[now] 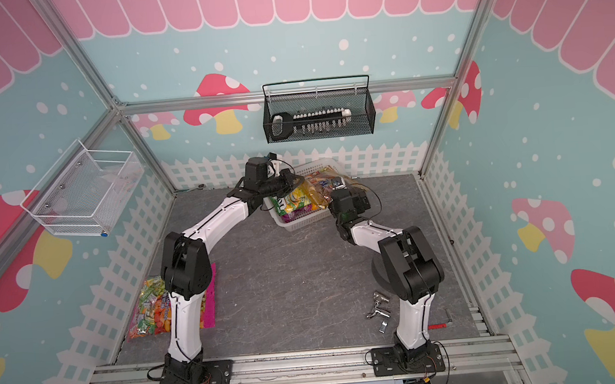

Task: Put the candies in the basket
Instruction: Place the candy in the basket.

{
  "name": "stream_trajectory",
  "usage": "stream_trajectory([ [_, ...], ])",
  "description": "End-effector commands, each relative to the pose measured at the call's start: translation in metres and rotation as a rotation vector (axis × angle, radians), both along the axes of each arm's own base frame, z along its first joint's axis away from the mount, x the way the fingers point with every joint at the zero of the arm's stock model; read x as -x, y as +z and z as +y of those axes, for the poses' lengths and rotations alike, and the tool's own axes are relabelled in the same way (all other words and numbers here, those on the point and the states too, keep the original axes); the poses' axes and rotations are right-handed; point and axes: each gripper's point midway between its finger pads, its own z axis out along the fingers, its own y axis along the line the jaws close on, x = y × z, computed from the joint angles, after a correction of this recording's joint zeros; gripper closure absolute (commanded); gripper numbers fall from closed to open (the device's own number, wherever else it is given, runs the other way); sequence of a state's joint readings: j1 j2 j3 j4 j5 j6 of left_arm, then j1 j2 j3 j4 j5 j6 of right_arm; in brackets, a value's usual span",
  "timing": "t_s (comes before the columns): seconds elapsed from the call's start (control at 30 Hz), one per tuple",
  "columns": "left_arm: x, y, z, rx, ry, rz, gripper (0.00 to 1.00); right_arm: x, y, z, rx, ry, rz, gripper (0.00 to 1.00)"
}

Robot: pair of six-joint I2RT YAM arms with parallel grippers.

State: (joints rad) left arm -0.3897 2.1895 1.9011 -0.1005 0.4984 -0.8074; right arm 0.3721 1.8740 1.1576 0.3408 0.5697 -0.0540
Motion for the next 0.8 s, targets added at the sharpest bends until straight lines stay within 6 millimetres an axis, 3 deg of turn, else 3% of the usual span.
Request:
stream_trajectory([
  [0.0,-0.017,-0.014,0.017,-0.045,0.008,-0.031,1.0,-0.011,0.017,-0.002,0.006,-0.013,-0.051,0.01],
  [0.17,-0.024,-0.016,0.028,-0.091,-0.001,-0.082,1.0,-0.01,0.013,0.001,0.032,0.022,-0.03,0.01],
  [0.37,-0.033,0.0,0.028,-0.104,-0.016,-0.157,1.0,-0.009,0.009,0.0,0.055,0.021,-0.018,0.01],
  [0.57,-0.058,-0.007,0.048,-0.113,0.027,-0.168,1.0,-0.021,-0.005,-0.003,0.082,0.006,0.006,0.01],
  [0.77,-0.07,-0.033,0.064,-0.106,0.054,-0.103,1.0,-0.032,-0.007,-0.002,0.074,0.013,0.031,0.01],
])
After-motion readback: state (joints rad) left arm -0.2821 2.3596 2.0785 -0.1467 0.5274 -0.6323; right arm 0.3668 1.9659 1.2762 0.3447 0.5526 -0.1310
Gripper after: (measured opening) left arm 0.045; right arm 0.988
